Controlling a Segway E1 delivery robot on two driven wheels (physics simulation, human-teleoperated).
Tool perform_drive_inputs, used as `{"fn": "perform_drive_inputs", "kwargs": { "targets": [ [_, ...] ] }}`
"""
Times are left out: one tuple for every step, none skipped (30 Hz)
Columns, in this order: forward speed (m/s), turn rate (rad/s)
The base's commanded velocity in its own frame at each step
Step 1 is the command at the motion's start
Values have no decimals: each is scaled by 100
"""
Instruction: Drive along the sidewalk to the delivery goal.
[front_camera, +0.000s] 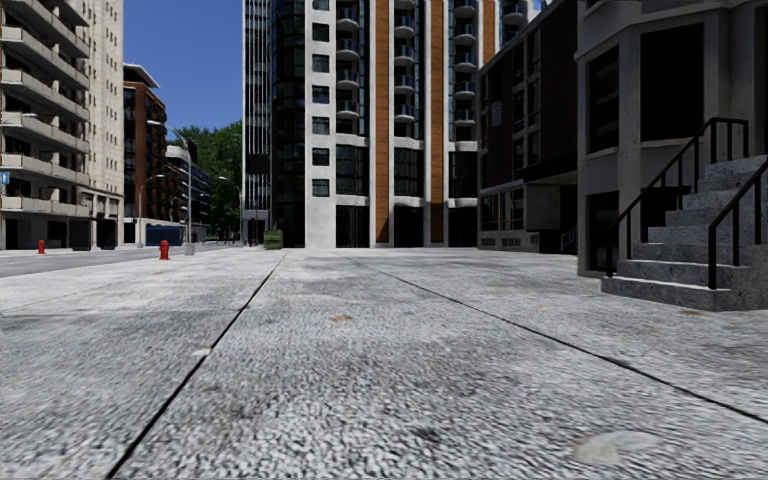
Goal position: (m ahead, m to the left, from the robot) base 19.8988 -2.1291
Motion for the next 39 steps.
{"fn": "perform_drive_inputs", "kwargs": {
  "targets": [
    [200, 0],
    [200, 0],
    [200, 0],
    [200, 0],
    [200, 0],
    [200, 0],
    [200, 0],
    [200, 0],
    [200, 0],
    [200, 0],
    [200, 0],
    [200, 0],
    [200, 0],
    [200, 0],
    [200, 0],
    [200, 0],
    [200, 0],
    [200, 0],
    [200, 0],
    [200, 0],
    [200, 0],
    [200, 0],
    [200, 0],
    [200, 0],
    [200, 0],
    [200, 0],
    [200, 0],
    [200, 0],
    [200, 0],
    [200, 0],
    [200, 0],
    [200, 0],
    [200, 0],
    [200, 0],
    [200, 0],
    [200, 0],
    [200, 0],
    [200, 0],
    [200, 0]
  ]
}}
